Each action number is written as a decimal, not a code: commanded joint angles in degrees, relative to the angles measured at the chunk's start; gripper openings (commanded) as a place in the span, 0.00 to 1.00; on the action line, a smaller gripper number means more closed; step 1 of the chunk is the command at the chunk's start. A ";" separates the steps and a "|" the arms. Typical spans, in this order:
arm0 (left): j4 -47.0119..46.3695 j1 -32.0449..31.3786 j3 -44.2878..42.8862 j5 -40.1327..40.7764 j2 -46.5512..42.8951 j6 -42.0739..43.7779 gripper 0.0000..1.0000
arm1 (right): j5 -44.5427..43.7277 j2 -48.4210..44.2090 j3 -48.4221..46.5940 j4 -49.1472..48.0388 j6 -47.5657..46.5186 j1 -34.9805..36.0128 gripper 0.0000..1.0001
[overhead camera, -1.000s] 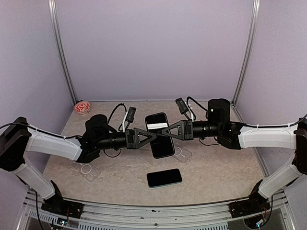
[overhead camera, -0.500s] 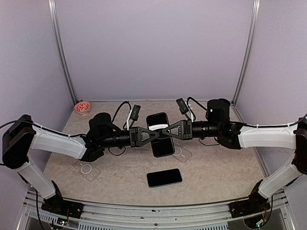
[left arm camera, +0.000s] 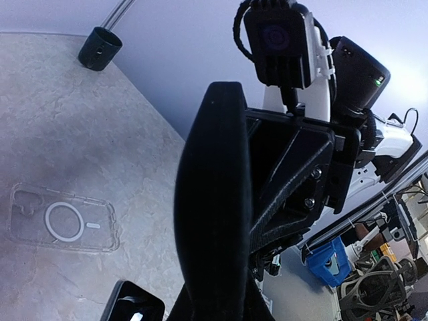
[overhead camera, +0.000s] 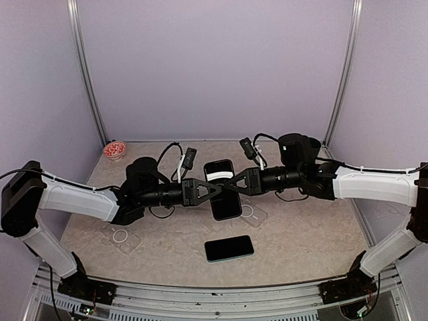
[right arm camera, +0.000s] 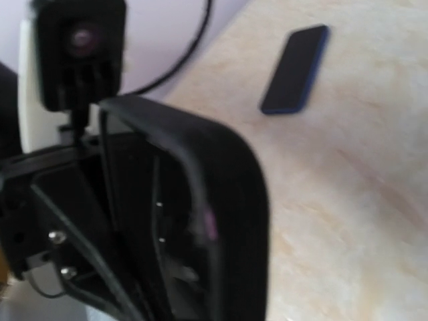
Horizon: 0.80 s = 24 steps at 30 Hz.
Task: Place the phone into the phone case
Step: Pass from the right arm to the left
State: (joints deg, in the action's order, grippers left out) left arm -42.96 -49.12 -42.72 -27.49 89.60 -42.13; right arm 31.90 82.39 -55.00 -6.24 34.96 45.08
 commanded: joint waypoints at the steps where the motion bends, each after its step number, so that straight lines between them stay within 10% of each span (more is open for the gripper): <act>1: 5.82 -0.40 -1.30 4.30 -0.73 2.67 0.00 | -7.45 0.03 -3.84 5.61 -2.57 1.97 0.23; 24: -9.73 0.26 3.17 -7.39 -1.61 -0.87 0.00 | 15.78 -5.19 4.48 -7.02 -1.77 -4.75 0.36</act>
State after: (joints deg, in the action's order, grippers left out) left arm -43.81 -49.19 -39.42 -31.51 88.58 -41.32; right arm 42.72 76.82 -52.10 -9.21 32.69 40.53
